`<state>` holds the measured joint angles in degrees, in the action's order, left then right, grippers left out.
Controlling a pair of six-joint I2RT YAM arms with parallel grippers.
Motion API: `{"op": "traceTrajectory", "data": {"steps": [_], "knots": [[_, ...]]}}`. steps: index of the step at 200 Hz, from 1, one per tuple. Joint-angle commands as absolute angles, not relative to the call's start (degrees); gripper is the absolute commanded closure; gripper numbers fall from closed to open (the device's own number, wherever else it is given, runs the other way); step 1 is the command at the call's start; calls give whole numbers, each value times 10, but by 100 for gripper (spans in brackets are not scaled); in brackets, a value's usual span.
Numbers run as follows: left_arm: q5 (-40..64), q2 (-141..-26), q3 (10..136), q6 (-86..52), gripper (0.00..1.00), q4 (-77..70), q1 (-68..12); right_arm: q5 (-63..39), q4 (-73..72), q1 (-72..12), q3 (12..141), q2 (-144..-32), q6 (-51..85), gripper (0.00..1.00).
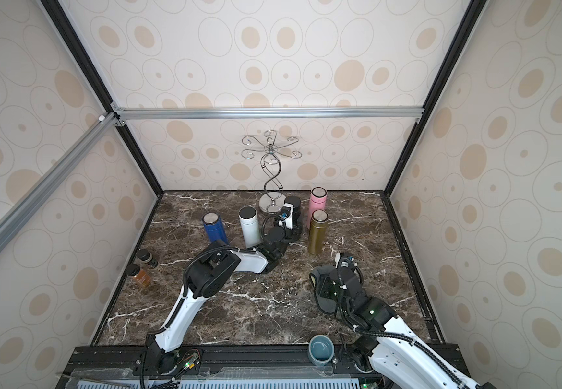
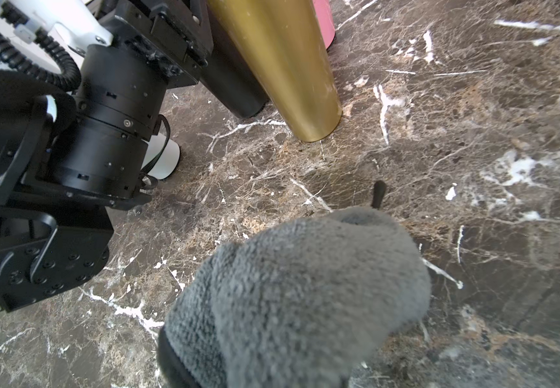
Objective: Wipe the surface of the thermos
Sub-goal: Place the thermos at the center of the board.
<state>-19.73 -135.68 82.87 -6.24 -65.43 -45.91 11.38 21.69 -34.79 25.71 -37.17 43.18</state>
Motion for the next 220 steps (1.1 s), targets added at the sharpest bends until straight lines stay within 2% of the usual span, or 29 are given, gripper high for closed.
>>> {"op": "traceTrajectory", "data": {"steps": [1,38,58,114,138,141,151,163,170,182,199,220], "knots": [[-187,-1357,866,-70,100,-656,-458,112,213,-344,270,-372,433,100],[-181,-1363,892,-73,100,-615,-458,110,212,-342,270,-374,432,100],[-180,-1367,899,-73,85,-599,-458,110,212,-342,267,-373,434,100],[-188,-1366,888,-71,77,-606,-457,109,212,-340,265,-371,436,100],[-194,-1359,872,-64,63,-627,-457,109,213,-339,265,-370,436,100],[-194,-1358,871,-64,55,-628,-457,109,213,-339,265,-370,436,100],[-193,-1355,868,-60,43,-629,-457,109,212,-339,264,-371,437,100],[-197,-1352,859,-58,40,-638,-457,108,210,-339,264,-372,438,100],[-199,-1350,851,-58,32,-644,-457,107,208,-338,263,-372,438,100],[-199,-1347,844,-56,31,-652,-457,106,207,-338,263,-374,440,100],[-200,-1345,838,-56,19,-658,-457,104,205,-338,261,-375,441,100],[-201,-1342,833,-53,13,-665,-457,105,204,-338,261,-374,442,100]]}}
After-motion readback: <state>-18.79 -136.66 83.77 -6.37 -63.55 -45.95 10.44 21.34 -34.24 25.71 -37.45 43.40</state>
